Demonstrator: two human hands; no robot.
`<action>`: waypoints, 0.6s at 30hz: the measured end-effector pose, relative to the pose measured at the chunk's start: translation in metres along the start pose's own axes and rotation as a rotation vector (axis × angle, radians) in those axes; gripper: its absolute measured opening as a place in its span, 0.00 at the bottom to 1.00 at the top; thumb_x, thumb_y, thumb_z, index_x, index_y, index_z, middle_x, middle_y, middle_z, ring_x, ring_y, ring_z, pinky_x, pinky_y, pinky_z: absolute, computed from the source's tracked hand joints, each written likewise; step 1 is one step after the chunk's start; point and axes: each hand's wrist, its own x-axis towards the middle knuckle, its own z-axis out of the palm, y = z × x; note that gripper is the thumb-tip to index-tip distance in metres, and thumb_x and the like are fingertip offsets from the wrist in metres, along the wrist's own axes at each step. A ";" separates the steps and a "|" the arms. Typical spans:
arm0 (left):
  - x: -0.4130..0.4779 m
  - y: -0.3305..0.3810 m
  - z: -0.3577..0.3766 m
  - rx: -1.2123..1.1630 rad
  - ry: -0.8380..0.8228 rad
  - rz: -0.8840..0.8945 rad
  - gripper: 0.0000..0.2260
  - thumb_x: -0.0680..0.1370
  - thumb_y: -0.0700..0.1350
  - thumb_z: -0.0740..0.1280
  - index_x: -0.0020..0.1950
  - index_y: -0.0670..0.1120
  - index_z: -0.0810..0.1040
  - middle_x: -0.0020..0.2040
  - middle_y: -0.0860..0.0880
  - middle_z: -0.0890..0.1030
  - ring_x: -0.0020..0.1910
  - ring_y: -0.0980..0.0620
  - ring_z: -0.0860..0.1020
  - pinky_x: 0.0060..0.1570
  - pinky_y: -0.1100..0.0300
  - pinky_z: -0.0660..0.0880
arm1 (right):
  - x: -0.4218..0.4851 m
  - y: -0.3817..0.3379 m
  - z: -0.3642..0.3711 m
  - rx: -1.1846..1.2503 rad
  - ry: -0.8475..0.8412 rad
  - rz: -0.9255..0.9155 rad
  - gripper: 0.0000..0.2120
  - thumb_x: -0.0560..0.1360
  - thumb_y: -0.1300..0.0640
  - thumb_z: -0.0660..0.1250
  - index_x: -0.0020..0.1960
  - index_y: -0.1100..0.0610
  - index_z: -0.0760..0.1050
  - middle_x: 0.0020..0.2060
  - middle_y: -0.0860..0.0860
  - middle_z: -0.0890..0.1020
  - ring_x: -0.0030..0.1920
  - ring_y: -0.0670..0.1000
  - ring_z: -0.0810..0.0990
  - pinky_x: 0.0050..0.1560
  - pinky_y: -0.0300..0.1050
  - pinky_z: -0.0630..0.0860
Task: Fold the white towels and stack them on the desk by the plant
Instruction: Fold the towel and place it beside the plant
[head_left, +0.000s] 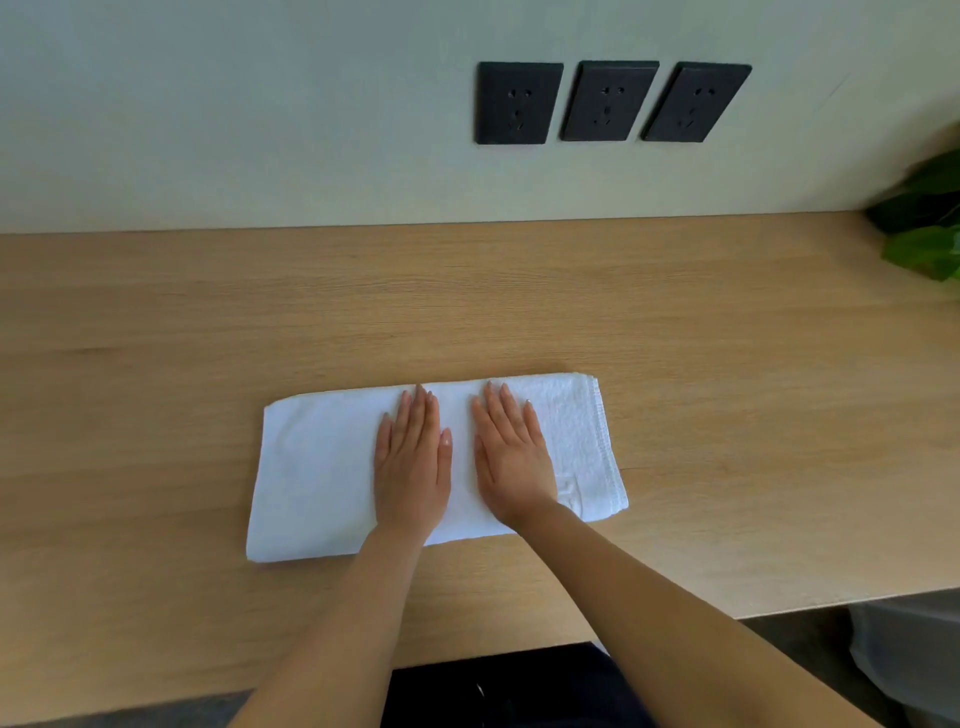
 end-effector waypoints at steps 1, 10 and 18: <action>0.000 0.000 -0.001 0.035 -0.023 0.012 0.27 0.83 0.51 0.41 0.72 0.39 0.67 0.73 0.43 0.68 0.73 0.47 0.64 0.72 0.52 0.52 | 0.000 0.001 0.001 -0.018 -0.005 -0.003 0.25 0.80 0.55 0.45 0.75 0.60 0.60 0.75 0.56 0.58 0.76 0.53 0.52 0.76 0.49 0.43; 0.003 -0.019 -0.011 0.143 -0.120 0.108 0.27 0.83 0.54 0.40 0.73 0.43 0.68 0.73 0.47 0.67 0.74 0.50 0.63 0.72 0.50 0.53 | 0.001 0.002 -0.001 -0.094 -0.019 0.003 0.25 0.81 0.53 0.46 0.76 0.58 0.60 0.75 0.54 0.60 0.76 0.51 0.53 0.75 0.48 0.42; 0.007 -0.065 -0.029 0.177 -0.104 0.035 0.27 0.83 0.56 0.40 0.76 0.44 0.61 0.76 0.49 0.60 0.76 0.51 0.57 0.74 0.55 0.41 | 0.001 0.002 -0.003 -0.113 -0.042 0.004 0.26 0.81 0.51 0.43 0.77 0.56 0.56 0.76 0.52 0.56 0.77 0.50 0.48 0.75 0.48 0.40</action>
